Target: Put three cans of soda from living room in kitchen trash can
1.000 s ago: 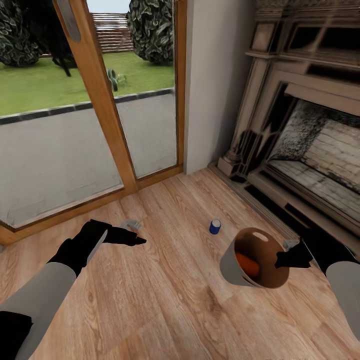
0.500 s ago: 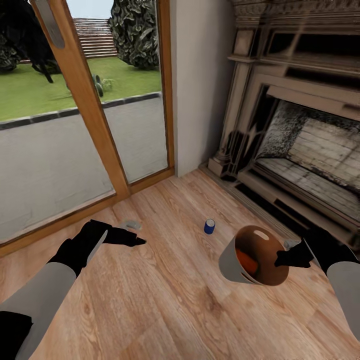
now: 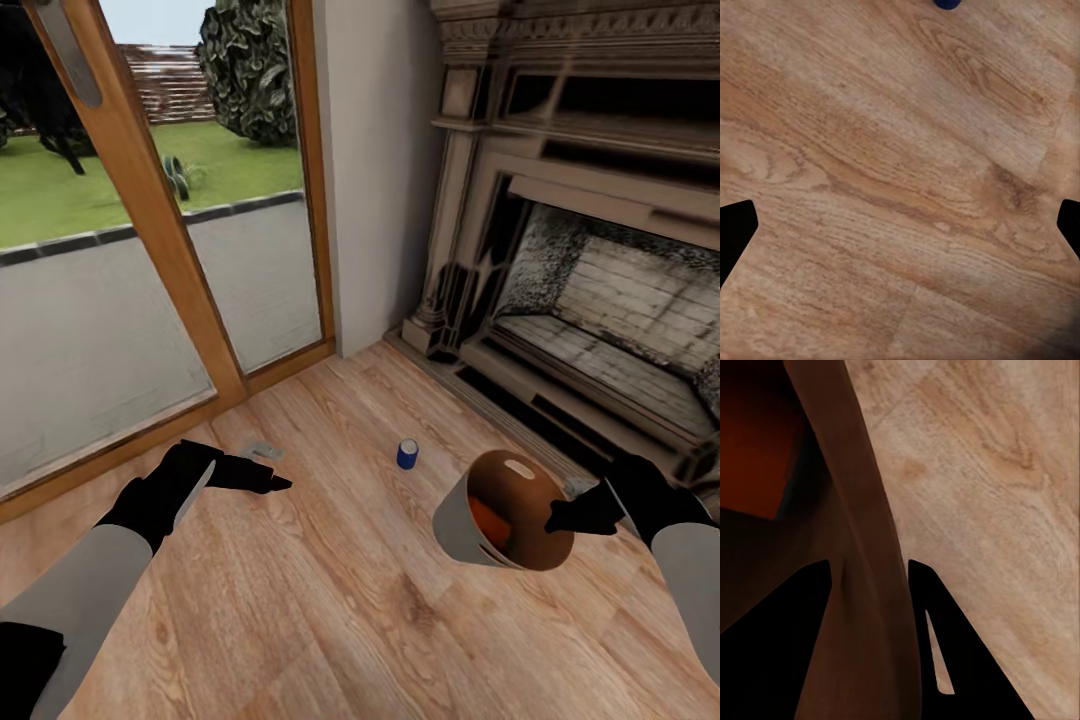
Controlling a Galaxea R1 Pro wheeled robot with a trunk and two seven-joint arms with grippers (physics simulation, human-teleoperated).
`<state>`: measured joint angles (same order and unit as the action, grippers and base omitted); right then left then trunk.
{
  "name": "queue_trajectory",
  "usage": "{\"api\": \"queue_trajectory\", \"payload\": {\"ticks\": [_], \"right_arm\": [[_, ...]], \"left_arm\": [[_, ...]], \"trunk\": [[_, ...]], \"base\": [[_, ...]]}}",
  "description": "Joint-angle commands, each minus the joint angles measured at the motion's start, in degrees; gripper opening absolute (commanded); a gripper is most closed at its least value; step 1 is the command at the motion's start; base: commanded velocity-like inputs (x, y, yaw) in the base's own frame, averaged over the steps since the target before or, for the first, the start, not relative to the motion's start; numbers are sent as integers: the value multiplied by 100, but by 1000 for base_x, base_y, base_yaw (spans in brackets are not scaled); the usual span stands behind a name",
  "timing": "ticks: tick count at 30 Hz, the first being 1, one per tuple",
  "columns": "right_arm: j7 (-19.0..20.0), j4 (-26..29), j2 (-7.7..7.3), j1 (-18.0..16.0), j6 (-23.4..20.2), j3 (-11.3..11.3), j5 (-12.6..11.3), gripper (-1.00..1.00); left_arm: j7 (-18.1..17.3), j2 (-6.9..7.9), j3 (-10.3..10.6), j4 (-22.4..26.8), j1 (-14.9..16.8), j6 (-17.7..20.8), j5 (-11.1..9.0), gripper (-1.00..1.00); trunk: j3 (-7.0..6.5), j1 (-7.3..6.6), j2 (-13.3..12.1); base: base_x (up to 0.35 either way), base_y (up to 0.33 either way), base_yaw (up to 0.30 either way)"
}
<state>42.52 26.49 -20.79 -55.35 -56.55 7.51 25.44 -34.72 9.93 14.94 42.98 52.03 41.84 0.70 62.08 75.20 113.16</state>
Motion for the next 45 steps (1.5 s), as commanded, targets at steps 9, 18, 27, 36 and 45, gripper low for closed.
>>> {"api": "queue_trajectory", "payload": {"ticks": [9,18,27,36,45], "right_arm": [[1,-4,-3,-2,-74,14,-83,-100],[-4,-4,-13,-2,-92,331,-84,-100],[-18,-4,-14,-2,-93,433,-76,-100],[20,-64,-379,91,-53,444,-76,-100],[25,-126,-1093,173,-345,24,-27,-100]], "left_arm": [[0,0,0,0,0,0,8,100],[0,0,0,0,0,0,1,100],[0,0,0,0,0,105,0,100],[0,-1,9,27,0,130,25,100],[0,-1,17,0,0,233,33,100]], "trunk": [[-9,0,0],[-66,0,0],[-130,0,0],[-145,0,0],[-146,0,0]], "base": [[0,0,-19],[0,151,-148],[0,307,-171],[0,243,-42],[97,-46,-1]]}}
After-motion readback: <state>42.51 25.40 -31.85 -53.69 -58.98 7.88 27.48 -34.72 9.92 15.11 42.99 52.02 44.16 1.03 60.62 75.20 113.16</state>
